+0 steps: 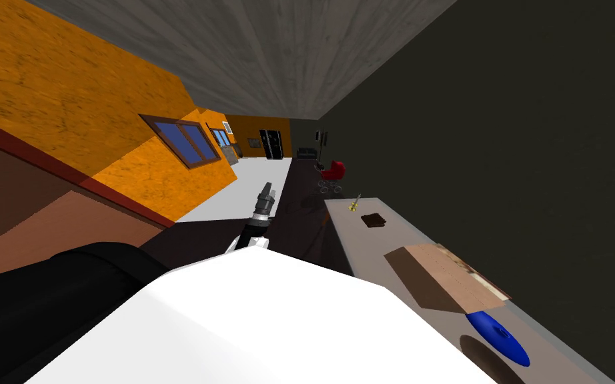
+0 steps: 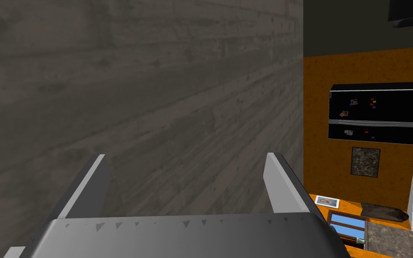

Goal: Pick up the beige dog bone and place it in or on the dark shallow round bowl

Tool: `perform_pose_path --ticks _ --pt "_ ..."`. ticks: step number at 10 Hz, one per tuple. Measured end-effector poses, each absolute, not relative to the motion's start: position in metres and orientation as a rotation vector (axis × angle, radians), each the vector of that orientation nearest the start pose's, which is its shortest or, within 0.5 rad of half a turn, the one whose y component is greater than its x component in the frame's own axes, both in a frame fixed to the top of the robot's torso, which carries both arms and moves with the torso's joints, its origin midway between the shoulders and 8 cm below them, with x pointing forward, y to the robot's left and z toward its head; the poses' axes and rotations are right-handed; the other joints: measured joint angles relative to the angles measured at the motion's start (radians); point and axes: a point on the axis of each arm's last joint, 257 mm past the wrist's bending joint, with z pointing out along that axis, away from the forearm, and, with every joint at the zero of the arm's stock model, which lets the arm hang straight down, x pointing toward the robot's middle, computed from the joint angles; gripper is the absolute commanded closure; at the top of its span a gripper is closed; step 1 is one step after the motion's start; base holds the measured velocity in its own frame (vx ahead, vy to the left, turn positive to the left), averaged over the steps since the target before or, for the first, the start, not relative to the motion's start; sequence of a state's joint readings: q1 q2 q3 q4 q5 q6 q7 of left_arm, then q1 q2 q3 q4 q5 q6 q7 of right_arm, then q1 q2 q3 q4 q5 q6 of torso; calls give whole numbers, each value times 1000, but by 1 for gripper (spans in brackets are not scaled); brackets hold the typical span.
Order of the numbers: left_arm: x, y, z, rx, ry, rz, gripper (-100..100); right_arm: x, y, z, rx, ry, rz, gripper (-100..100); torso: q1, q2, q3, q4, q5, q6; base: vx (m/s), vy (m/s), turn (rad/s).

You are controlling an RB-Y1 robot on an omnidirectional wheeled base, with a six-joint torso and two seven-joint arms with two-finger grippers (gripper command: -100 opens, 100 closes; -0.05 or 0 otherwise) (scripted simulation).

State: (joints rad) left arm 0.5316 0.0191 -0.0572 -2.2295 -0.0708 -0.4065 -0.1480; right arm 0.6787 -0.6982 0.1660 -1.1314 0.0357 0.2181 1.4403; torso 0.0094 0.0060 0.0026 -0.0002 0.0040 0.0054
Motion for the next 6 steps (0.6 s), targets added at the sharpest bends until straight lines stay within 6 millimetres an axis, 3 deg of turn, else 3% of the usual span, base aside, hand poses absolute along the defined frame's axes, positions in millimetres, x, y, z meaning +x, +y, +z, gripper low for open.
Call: perform_pose_path --ticks 1,4,6 --pt "368 259 -30 -673 832 -1127 0 -12 -599 -542 -457 2879 -724 100 2 3 2 0 1 0 -247 49 8" --pt "368 259 -30 -673 832 -1127 0 -43 -633 -529 -472 2924 -801 100 -3 -2 -1 0 1 -1 -137 23 15" --pt "368 259 -30 -673 832 -1127 0 -58 -666 -512 -484 2954 -873 100 -3 1 1 0 2 -1 -207 -1 41"
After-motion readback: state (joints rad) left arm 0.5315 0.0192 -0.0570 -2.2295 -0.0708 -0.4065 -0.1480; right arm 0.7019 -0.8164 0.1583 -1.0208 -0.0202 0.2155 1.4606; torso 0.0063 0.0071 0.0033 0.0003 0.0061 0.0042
